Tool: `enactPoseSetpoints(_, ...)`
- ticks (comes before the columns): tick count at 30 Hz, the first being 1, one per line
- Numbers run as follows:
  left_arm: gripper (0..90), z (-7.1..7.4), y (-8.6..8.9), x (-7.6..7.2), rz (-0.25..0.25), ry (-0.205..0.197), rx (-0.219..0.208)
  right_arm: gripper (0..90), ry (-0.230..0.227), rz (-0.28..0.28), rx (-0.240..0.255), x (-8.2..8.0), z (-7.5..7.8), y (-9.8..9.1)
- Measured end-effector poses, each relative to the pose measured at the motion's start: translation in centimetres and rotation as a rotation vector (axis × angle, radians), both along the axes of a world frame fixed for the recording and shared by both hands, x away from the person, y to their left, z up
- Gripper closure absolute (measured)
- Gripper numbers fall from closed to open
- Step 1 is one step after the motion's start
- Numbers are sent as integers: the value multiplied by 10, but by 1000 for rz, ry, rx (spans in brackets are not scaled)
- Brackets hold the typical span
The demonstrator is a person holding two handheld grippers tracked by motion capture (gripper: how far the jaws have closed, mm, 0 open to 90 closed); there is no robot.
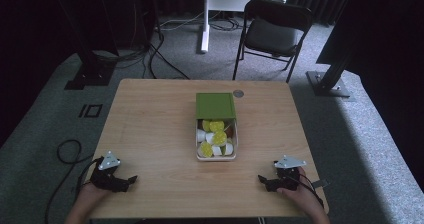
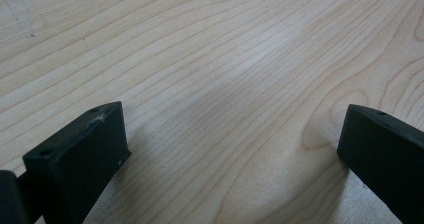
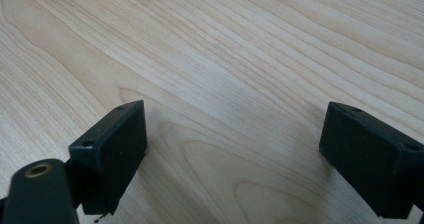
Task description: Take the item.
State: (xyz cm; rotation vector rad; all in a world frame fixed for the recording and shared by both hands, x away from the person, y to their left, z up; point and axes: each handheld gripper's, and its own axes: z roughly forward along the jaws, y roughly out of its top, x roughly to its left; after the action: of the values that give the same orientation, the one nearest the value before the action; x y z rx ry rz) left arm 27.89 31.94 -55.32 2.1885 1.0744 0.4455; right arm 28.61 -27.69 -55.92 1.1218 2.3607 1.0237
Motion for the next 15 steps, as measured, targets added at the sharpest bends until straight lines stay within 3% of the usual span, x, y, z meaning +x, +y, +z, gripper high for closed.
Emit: enactPoseSetpoints(15, 5, 0, 0, 0, 0, 0, 0, 136, -1, -39, -2, 2, 1, 4)
